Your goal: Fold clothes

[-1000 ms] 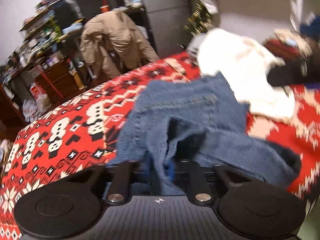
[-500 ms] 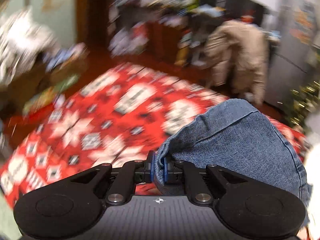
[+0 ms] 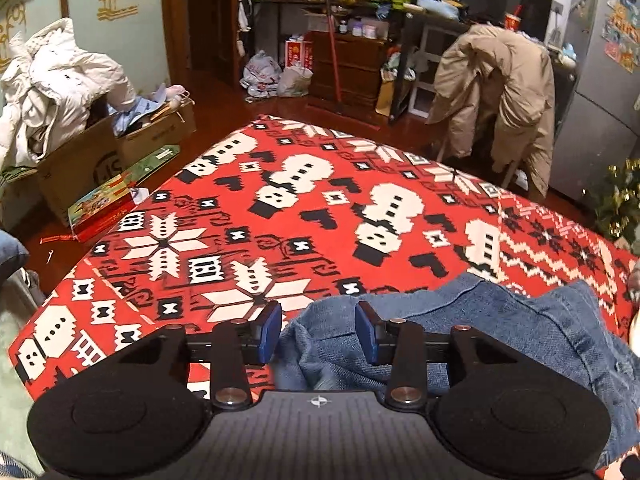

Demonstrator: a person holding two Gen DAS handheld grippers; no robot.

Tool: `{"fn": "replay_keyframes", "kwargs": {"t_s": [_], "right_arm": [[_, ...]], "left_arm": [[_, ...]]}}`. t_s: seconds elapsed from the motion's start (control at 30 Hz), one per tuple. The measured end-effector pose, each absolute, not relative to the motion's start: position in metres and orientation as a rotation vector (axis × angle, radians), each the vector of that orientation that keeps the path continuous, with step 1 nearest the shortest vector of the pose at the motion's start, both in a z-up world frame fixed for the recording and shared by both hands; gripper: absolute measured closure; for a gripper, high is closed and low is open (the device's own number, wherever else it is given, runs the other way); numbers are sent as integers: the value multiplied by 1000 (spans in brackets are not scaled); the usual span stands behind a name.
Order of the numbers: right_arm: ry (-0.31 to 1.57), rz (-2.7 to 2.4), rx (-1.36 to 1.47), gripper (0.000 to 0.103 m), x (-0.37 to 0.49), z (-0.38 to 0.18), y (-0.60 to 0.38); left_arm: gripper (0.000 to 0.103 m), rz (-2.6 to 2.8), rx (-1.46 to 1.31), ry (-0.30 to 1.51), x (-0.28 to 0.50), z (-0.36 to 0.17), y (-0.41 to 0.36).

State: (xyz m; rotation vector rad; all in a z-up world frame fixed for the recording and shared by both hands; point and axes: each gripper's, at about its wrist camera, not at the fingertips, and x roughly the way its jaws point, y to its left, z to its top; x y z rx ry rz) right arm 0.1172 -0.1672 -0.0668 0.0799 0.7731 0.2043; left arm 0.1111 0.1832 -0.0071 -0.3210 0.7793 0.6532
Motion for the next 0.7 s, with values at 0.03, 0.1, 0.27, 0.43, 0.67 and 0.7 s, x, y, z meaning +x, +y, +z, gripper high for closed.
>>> {"fn": "replay_keyframes", "kwargs": {"t_s": [0.03,0.1,0.27,0.43,0.67,0.7], "right_arm": [[779,205,89,23,120,-70,-167],[786,205,104,23,125,-76,-166],[812,229,143,59,137,-85,-156],[786,185,118,83,135,-74,-145],[687,41,126,85,127,-40,-167],[681,-1,129,85,128,-38,-175]], "left_arm": [[62,652,-316,791,113,-9,183],[62,655,-311,804,116,-12,183],[60,617,-323,801,117,-13,180],[55,573,-300,799,120,-13,172],[44,466,-248,792,123,-13,154],[43,446,-244,785,123,-12,151]]}}
